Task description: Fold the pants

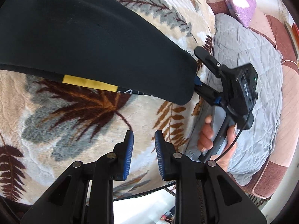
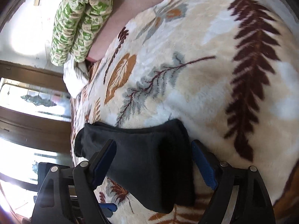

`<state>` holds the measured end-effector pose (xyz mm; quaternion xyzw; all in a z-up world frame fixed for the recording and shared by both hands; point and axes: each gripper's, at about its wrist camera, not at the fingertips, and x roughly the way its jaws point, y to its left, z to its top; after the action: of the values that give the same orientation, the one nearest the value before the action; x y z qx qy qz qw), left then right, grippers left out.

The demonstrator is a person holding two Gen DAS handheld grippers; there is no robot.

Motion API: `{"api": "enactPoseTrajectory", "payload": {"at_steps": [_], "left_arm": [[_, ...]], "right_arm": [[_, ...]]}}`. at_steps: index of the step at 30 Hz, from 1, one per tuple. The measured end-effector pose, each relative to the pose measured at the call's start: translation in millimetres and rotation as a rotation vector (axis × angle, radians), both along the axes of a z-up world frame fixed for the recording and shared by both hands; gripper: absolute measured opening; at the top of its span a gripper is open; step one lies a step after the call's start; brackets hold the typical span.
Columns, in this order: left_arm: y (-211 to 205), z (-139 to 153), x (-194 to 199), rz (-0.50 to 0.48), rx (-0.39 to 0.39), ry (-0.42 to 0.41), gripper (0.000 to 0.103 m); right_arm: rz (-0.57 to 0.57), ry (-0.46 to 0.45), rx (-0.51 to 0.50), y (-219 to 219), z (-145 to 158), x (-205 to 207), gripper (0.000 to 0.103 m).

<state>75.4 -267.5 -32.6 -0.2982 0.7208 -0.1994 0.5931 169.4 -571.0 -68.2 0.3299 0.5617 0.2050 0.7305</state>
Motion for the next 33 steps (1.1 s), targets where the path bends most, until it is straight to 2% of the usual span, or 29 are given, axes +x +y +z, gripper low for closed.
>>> {"api": "enactPoseTrajectory", "payload": {"at_steps": [4, 5, 7, 8, 9, 11, 14, 20, 24, 28, 33], "left_arm": [[-3, -2, 0, 0.005, 0.008, 0.004, 0.021], [-1, -3, -1, 0.009, 0.007, 0.010, 0.021], [-1, -4, 0, 0.019, 0.011, 0.012, 0.021], [-1, -4, 0, 0.029, 0.015, 0.009, 0.021], [-2, -4, 1, 0.037, 0.017, 0.005, 0.021], [-3, -6, 1, 0.065, 0.016, 0.013, 0.021], [-9, -8, -2, 0.125, -0.006, 0.038, 0.021], [-32, -8, -14, 0.236, -0.043, 0.015, 0.021], [-32, -21, -19, 0.345, -0.109, 0.027, 0.021], [-24, -26, -14, 0.406, -0.103, -0.020, 0.020], [-25, -32, -9, 0.477, -0.155, -0.037, 0.020]], "right_arm": [[0.065, -0.007, -0.011, 5, 1, 7, 0.084], [0.082, -0.017, -0.023, 6, 2, 6, 0.081], [0.088, -0.024, -0.026, 2, 4, 4, 0.059], [0.083, -0.019, -0.025, -1, 3, 3, 0.037], [0.071, -0.006, -0.018, -4, 0, 1, 0.024], [0.052, -0.001, -0.018, -7, -1, -5, 0.018], [0.033, -0.037, -0.012, -7, 11, -11, 0.015], [0.026, -0.038, -0.080, 4, 33, -14, 0.015], [0.003, -0.036, -0.075, 4, 38, -13, 0.015], [-0.001, -0.030, -0.074, 6, 40, -14, 0.015], [0.002, -0.034, -0.069, 9, 45, -12, 0.015]]}}
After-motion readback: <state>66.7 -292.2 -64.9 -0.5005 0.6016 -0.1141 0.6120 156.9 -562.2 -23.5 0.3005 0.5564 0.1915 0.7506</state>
